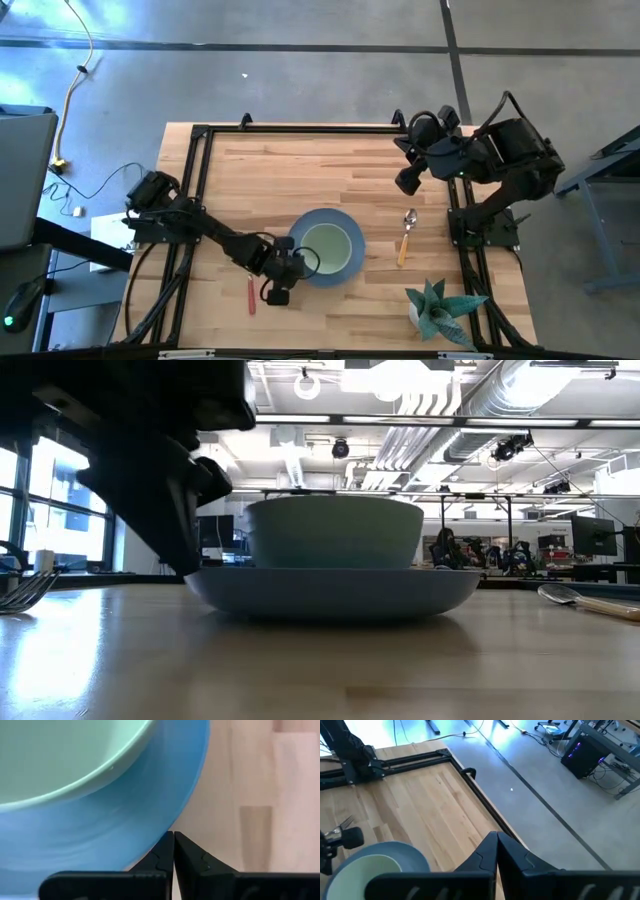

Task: Set table place
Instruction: Adjust the blue plate, then put the yellow spoon into the green bowl

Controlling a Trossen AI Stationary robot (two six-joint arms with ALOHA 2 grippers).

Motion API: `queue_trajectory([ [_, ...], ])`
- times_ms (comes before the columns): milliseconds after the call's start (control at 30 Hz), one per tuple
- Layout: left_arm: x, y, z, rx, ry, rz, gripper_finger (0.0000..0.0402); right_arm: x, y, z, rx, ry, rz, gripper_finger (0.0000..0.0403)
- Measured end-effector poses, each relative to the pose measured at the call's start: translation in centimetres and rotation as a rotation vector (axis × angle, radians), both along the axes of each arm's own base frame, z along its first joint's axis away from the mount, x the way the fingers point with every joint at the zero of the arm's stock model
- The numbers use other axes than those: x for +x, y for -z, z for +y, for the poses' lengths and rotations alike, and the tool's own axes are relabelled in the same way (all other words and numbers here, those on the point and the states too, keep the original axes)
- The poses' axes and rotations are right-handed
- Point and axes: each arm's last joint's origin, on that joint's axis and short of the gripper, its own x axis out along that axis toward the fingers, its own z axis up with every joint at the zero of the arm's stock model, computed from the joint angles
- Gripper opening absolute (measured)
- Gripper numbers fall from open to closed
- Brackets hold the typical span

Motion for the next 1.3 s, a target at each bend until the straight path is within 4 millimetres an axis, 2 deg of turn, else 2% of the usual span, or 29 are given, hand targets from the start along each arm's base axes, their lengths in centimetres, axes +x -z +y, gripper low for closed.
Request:
queue_trajectory([
  [267, 0.6, 0.0, 2.2, 0.019, -0.045, 0.004, 0.0000, 0.0, 0.0, 0.0, -0.010, -0.010, 0.010, 0.0000],
  [500, 0.5, -0.2, 1.7, -0.015, -0.042, 0.024, 0.0000, 0.0, 0.0, 0.0, -0.012, -0.013, 0.013, 0.0000],
  [600, 0.3, -1.6, 0.7, -0.016, -0.033, 0.038, 0.0000, 0.0, 0.0, 0.0, 0.003, -0.016, 0.009, 0.0000],
  [700, -0.4, -3.8, 0.0, 0.052, -0.079, 0.047, 0.0000, 0.1, 0.1, 0.1, 0.023, -0.008, -0.003, 0.0000],
  [767, -0.9, -5.4, 0.3, 0.102, -0.151, 0.031, 0.0000, 0.1, 0.1, 0.3, 0.035, -0.008, -0.012, 0.0000],
  [867, -1.9, -7.6, 1.7, 0.171, -0.307, -0.011, 0.0000, 0.5, 0.6, 1.0, 0.046, -0.007, -0.010, 0.0000],
  [1033, -4.1, -10.3, 4.9, 0.186, -0.531, -0.019, 0.0000, 1.4, 4.3, 2.4, 0.092, 0.052, 0.060, 0.0000],
  [1167, -5.6, -12.0, 7.3, 0.190, -0.608, -0.021, 0.0000, 1.5, 9.1, 3.3, 0.181, 0.191, 0.102, 0.0000],
  [1300, -7.0, -13.4, 9.3, 0.219, -0.607, -0.009, 0.0000, 1.0, 13.8, 4.1, 0.345, 0.399, 0.084, 0.0000],
])
